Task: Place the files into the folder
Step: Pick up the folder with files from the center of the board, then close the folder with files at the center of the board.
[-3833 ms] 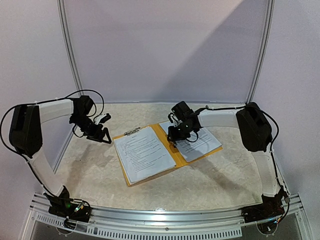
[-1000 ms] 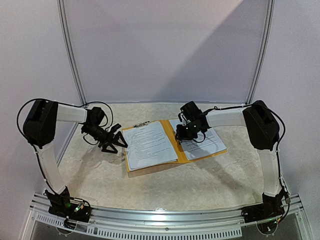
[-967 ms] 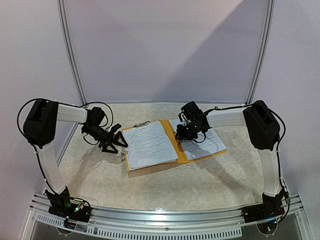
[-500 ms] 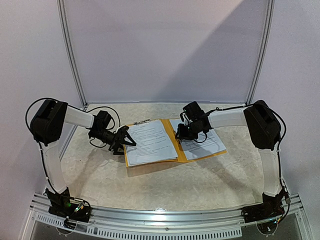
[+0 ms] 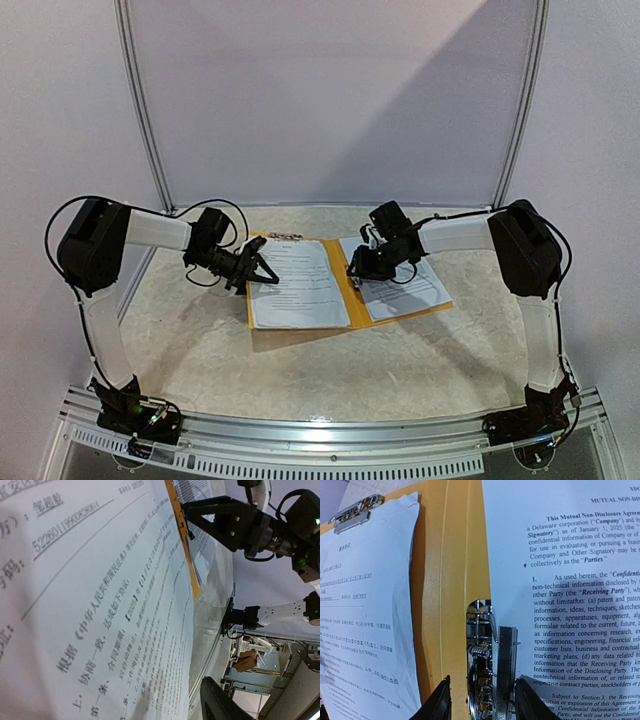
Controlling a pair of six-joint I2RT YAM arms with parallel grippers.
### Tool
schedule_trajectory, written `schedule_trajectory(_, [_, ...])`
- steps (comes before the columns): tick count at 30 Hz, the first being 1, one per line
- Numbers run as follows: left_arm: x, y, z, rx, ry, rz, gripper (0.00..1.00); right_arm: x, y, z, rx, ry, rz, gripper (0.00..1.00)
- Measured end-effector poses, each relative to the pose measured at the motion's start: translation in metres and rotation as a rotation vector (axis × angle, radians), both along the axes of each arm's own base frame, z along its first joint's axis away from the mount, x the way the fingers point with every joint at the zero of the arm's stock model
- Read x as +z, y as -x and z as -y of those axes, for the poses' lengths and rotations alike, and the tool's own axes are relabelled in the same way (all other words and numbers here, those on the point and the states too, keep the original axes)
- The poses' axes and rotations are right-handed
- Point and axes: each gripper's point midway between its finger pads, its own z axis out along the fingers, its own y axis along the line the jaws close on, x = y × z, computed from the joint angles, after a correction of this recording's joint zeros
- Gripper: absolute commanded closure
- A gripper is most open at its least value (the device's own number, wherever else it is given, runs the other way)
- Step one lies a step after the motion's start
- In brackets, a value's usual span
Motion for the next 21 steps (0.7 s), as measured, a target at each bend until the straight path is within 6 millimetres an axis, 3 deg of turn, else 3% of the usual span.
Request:
schedule_trajectory(6, [0.014, -0.012, 0.002, -0.018, -0.017, 0.061, 0.39, 0.004, 0.01, 0.01, -0.002, 0.05, -0.038, 0.54])
schedule_trajectory(11, [0.03, -0.02, 0.008, -0.063, -0.051, 0.13, 0.34, 0.028, 0.02, 0.057, -0.084, 0.148, -0.036, 0.55])
schedule_trajectory(15, [0.045, -0.02, 0.019, -0.111, -0.077, 0.19, 0.28, 0.043, 0.006, 0.132, -0.245, 0.246, -0.021, 0.57])
schedule_trajectory(18, [0.059, -0.02, 0.027, -0.146, -0.092, 0.244, 0.23, 0.025, 0.001, 0.195, -0.364, 0.361, -0.067, 0.58])
schedule_trajectory(21, [0.076, -0.021, 0.04, -0.19, -0.102, 0.313, 0.18, 0.0, 0.013, 0.237, -0.422, 0.459, -0.144, 0.59])
